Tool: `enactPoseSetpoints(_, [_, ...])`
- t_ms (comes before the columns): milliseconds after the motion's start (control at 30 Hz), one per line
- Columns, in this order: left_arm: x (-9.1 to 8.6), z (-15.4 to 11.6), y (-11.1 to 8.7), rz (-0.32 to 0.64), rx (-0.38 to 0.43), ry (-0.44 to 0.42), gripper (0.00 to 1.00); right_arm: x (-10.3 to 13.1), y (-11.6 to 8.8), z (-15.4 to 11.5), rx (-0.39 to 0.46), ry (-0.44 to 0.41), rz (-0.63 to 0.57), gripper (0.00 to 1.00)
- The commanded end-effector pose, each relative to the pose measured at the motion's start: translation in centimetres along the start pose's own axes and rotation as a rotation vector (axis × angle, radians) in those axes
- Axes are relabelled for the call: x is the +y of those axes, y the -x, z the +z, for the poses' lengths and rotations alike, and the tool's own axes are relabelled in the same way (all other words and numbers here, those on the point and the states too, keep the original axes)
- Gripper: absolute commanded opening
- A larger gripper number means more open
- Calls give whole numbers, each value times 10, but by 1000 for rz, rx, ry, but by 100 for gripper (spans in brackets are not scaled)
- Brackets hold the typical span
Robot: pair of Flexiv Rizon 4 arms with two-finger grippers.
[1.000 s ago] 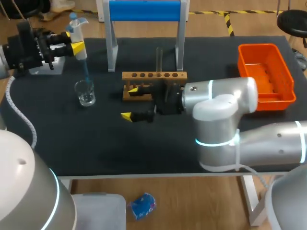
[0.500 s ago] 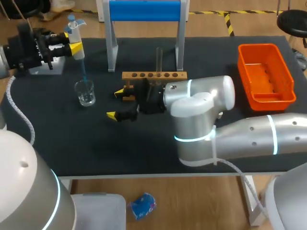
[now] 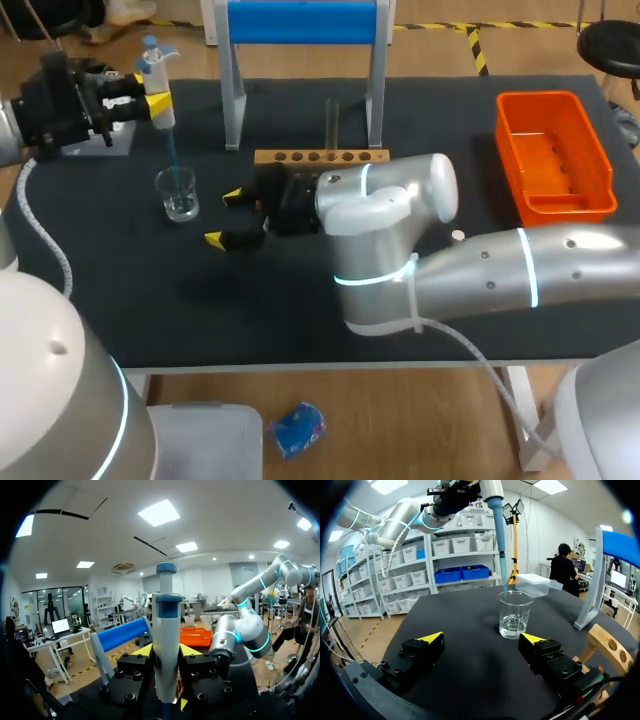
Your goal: Invert the test tube, pick up the pipette, mount the tip to pipette, aspirate from beaker and dispense into the tube, eject the tip, return the pipette, and cap with the stopper.
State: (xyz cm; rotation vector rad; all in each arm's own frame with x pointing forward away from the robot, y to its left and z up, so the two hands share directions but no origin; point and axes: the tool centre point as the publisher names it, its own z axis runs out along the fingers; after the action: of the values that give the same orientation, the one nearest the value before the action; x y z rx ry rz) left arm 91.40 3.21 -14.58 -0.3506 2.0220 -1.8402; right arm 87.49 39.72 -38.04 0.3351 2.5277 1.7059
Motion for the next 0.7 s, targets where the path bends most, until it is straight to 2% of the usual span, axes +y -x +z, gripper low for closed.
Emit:
enactPoseSetpoints(33, [-2,0,0,-1,-4,3,0,2,0,14,-5,-12,1,100])
enactPoseSetpoints(500, [-2,0,0,-1,-4,3,0,2,0,14,-5,-12,1,100])
enactPoseSetpoints(700, [8,0,9,19,-34,-7,0,2,0,14,-5,-12,1,100])
